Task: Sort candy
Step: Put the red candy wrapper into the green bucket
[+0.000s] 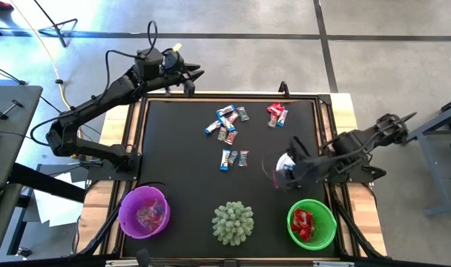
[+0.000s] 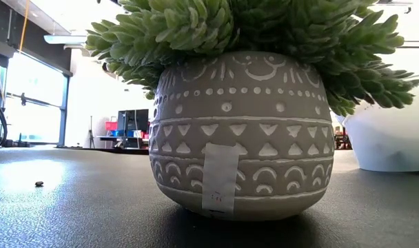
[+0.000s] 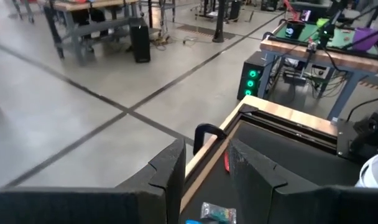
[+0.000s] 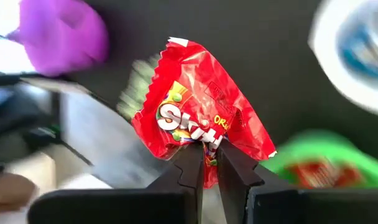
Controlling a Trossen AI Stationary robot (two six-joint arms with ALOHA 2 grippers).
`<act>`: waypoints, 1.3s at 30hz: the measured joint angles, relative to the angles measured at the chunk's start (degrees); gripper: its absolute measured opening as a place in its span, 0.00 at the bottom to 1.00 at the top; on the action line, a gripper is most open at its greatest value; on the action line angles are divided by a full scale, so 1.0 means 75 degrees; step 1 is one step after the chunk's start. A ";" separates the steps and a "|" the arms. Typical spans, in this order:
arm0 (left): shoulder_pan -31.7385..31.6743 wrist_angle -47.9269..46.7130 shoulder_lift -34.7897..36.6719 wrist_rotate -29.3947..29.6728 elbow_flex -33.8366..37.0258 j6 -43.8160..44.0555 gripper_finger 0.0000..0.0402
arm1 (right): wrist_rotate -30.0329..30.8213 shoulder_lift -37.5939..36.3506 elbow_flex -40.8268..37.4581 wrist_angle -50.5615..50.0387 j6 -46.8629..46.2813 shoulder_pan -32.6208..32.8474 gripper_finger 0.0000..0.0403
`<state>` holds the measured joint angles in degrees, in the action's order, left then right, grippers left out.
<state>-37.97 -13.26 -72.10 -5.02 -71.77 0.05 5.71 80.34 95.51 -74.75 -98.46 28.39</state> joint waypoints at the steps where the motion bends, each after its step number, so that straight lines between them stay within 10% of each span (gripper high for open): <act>1: -0.0015 -0.0065 0.0000 0.0000 0.0000 0.0157 0.26 | -0.0387 0.0077 0.0090 -0.0343 -0.0177 0.0068 0.07; 7: -0.0021 -0.0491 0.0000 0.0000 0.0000 0.0817 0.26 | -0.1924 0.0283 0.0161 -0.1535 -0.0990 0.0642 0.07; 22: 0.0625 -0.0242 0.0000 0.0003 0.0000 0.2517 0.26 | -0.1870 0.0329 0.0089 -0.0999 -0.4152 0.2956 0.07; 39: 0.1238 0.0021 0.0000 0.0006 0.0000 0.2656 0.26 | -0.1543 0.0748 0.0083 -0.1190 -0.2378 0.3157 0.32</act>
<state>-28.68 -13.10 -72.10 -4.97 -71.77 19.97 -5.86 85.95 96.14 -83.67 -116.30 52.07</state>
